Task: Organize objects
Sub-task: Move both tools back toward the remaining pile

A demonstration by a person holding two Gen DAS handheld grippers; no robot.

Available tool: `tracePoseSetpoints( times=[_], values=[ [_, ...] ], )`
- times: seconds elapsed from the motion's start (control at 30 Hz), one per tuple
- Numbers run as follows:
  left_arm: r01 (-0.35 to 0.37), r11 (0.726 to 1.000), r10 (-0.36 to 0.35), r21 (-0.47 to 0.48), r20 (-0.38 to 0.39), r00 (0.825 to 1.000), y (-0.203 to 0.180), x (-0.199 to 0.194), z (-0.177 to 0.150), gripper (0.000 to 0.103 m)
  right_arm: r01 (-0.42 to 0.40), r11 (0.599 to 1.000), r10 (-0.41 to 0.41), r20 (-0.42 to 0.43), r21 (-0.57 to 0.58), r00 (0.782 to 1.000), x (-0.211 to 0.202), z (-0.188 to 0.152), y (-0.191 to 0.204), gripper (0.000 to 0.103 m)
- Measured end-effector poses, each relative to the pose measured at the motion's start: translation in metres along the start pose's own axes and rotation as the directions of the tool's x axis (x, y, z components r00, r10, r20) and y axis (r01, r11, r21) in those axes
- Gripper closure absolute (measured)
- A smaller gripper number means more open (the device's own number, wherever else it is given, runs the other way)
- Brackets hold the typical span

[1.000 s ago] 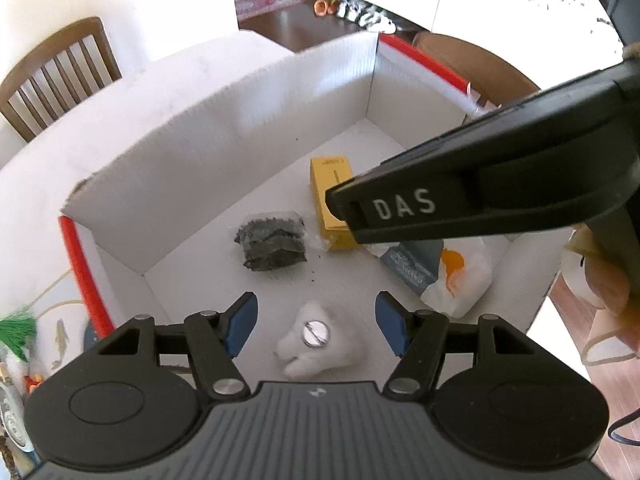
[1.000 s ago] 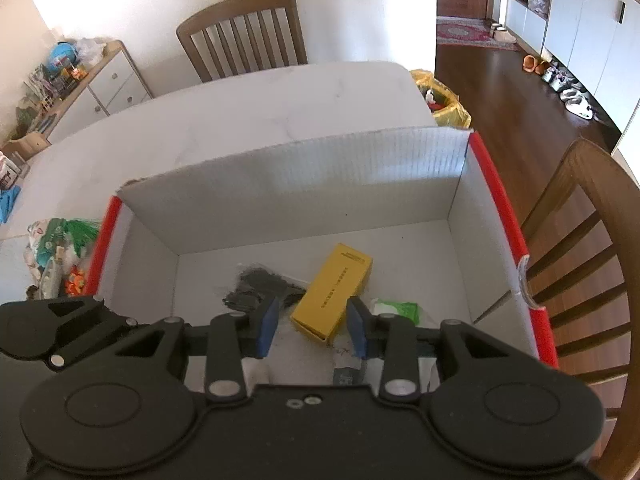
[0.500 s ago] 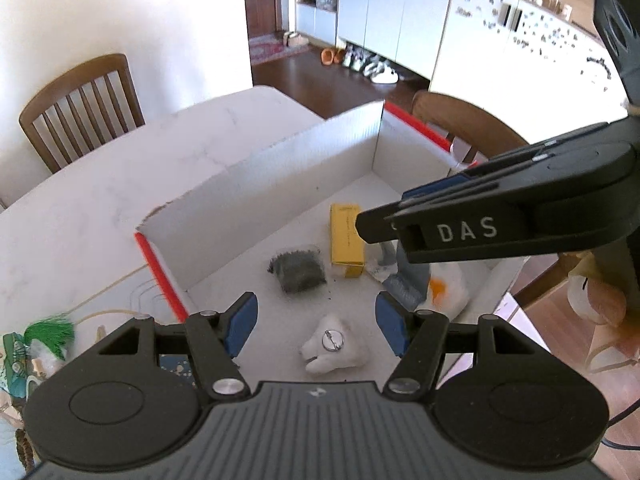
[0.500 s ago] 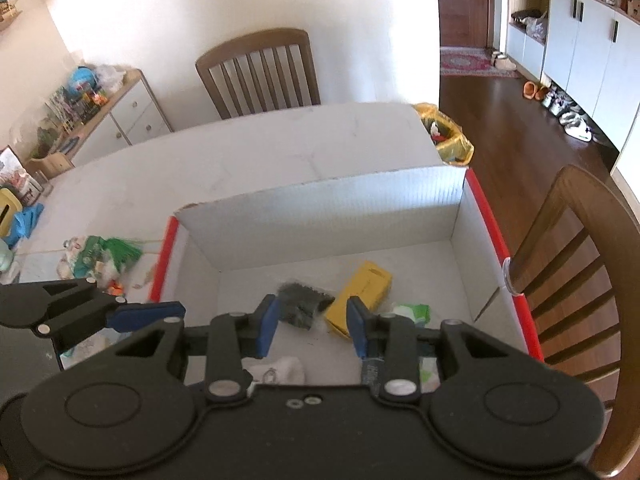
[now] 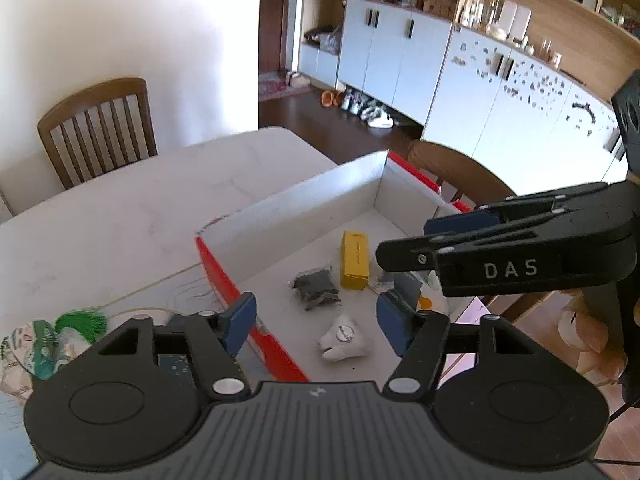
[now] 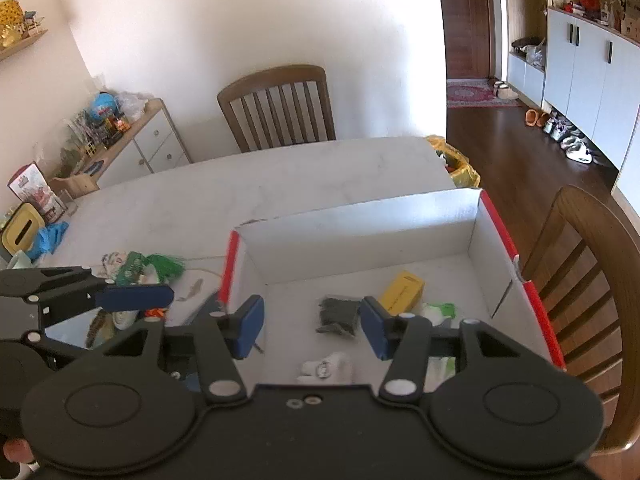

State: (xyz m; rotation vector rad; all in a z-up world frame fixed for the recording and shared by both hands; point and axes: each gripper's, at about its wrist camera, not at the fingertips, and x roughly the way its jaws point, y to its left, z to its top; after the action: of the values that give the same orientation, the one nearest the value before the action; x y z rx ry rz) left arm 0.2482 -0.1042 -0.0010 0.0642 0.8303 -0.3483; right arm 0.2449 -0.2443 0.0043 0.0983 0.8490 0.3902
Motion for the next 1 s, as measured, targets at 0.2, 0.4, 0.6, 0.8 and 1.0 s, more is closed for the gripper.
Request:
tracePoseSetpoints(
  times=[0.2, 0.4, 0.6, 0.8, 1.0],
  values=[
    [0.008, 1.000, -0.007, -0.018, 0.046, 0.999, 0.020, -0.028, -0.006, 0.032, -0.015, 1.000, 0.015, 0.033, 0.009, 0.999, -0.010, -0.005, 0.021, 0.043],
    [0.001, 0.999, 0.002, -0.038, 0.073, 0.997, 0.044, -0.049, -0.017, 0.025, -0.026, 1.000, 0.025, 0.075, 0.006, 0.997, -0.015, -0.010, 0.046, 0.030],
    [-0.005, 0.998, 0.011, -0.070, 0.093, 0.996, 0.071, -0.065, -0.034, 0.021, -0.043, 0.999, 0.043, 0.100, -0.007, 0.994, -0.014, -0.015, 0.073, 0.018],
    [-0.043, 0.993, 0.054, -0.108, 0.104, 0.993, 0.099, -0.077, -0.053, 0.020, -0.069, 0.997, 0.071, 0.115, -0.022, 0.991, -0.007, -0.019, 0.102, 0.006],
    [-0.085, 0.983, 0.101, -0.161, 0.096, 0.990, 0.133, -0.087, -0.070, 0.019, -0.088, 0.995, 0.091, 0.094, -0.042, 0.991, 0.005, -0.022, 0.130, 0.006]
  ],
)
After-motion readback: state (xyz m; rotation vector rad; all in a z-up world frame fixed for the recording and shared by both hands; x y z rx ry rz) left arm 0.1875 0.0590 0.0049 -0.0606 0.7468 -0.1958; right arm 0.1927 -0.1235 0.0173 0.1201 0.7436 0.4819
